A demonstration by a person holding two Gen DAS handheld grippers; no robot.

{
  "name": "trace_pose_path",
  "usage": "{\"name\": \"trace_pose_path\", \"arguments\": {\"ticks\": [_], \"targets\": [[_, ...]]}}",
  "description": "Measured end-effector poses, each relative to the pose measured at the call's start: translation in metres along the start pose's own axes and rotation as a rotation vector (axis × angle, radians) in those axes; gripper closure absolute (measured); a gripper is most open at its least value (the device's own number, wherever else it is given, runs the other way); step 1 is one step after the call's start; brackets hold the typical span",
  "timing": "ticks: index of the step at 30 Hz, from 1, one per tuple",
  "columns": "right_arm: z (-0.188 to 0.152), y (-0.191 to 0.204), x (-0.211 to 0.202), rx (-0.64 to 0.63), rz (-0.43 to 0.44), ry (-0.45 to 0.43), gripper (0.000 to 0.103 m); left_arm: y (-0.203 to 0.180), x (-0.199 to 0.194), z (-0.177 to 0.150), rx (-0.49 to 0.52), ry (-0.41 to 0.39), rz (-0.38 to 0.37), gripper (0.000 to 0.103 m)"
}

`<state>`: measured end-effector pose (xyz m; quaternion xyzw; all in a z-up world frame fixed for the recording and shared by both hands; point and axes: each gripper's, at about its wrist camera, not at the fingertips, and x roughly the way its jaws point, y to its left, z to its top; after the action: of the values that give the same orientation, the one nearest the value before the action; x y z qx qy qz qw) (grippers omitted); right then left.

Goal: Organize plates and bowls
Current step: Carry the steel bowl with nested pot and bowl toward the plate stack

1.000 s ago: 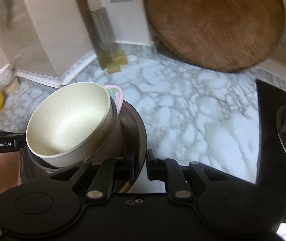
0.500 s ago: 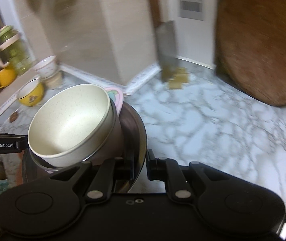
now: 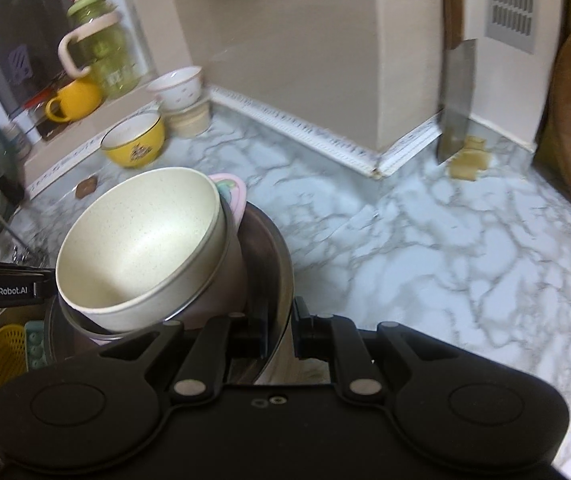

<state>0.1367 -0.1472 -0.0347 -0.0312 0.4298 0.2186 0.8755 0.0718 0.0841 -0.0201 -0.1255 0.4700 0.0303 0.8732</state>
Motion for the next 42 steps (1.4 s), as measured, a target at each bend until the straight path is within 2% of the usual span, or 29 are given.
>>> {"name": "trace_pose_path", "arguments": {"ticks": [12,27,42], "targets": [[-0.014,0.017,0.022,-0.033,0.008,0.048,0.09,0.015,0.011,-0.023,-0.008,0.0,0.031,0.092],[-0.021,0.019,0.036,-0.05,-0.02,0.064,0.09,0.016,0.028,-0.027,0.008,-0.004,0.037,0.092],[-0.022,0.013,0.039,-0.008,-0.033,0.068,0.089,0.012,0.029,-0.029,0.047,-0.025,0.032,0.091]]}}
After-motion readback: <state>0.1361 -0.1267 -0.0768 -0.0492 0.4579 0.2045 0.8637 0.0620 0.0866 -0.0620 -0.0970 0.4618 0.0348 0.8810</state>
